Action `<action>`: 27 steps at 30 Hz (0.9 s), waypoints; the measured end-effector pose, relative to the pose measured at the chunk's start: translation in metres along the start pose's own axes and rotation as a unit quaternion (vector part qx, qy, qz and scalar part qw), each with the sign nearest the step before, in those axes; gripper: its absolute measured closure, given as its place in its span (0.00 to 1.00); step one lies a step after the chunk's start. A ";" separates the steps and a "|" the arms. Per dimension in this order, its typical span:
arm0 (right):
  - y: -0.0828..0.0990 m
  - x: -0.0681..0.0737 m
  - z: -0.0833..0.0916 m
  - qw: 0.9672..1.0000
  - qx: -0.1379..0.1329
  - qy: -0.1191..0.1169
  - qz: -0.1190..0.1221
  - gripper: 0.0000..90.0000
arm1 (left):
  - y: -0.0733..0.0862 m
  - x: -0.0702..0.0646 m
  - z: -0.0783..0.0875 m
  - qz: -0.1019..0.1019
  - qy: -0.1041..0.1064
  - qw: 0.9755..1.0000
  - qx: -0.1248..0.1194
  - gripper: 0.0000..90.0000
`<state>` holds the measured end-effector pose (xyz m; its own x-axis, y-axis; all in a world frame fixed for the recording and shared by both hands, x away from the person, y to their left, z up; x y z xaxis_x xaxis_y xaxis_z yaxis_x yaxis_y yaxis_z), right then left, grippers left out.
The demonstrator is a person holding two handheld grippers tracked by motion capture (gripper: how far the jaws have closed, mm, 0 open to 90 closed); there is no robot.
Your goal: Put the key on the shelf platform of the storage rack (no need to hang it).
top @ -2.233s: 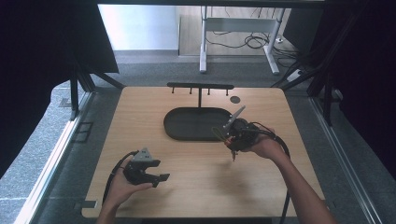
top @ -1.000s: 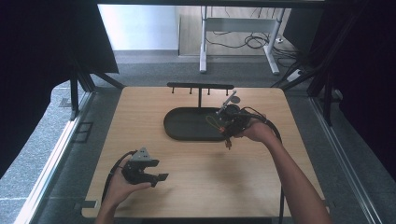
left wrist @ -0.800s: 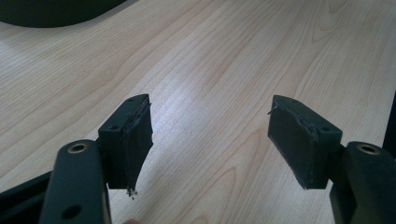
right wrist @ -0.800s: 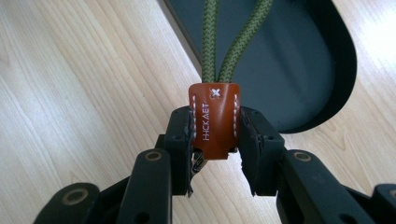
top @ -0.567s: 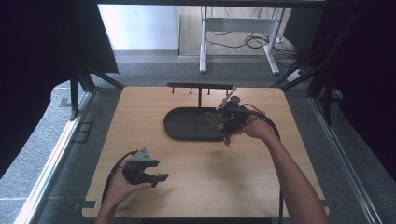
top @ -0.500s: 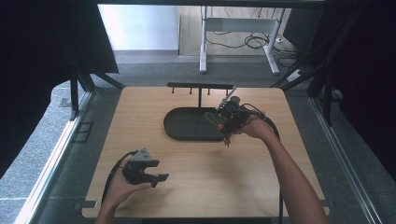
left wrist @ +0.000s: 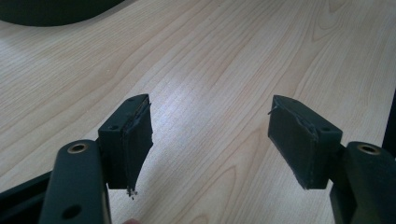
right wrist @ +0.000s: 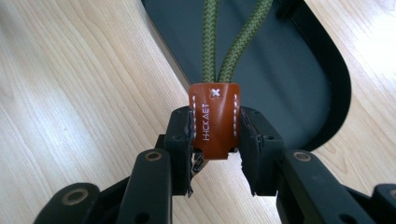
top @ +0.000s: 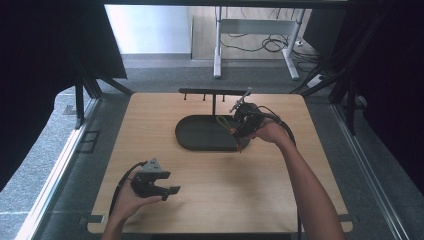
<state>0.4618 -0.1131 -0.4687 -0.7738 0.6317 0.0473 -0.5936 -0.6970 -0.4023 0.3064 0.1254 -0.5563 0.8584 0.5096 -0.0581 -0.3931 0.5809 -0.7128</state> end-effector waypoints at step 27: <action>-0.026 -0.014 -0.018 1.000 -0.001 0.009 -0.019 0.74 | 0.002 0.000 -0.001 -0.005 0.004 1.000 0.006 0.34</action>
<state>0.4923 -0.0974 -0.4754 -0.7471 0.6631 0.0460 -0.6212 -0.6719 -0.4033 0.3064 0.1259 -0.5586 0.8651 0.4985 -0.0558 -0.3876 0.5937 -0.7051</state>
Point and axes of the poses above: each handheld gripper's, and its own axes: z roughly backward along the jaws, y roughly out of its underside, x roughly to its left, the point moved 9 cm from there along -z, roughly forward along the jaws, and after that the axes turned 9 degrees about -z, right-handed, at the moved point
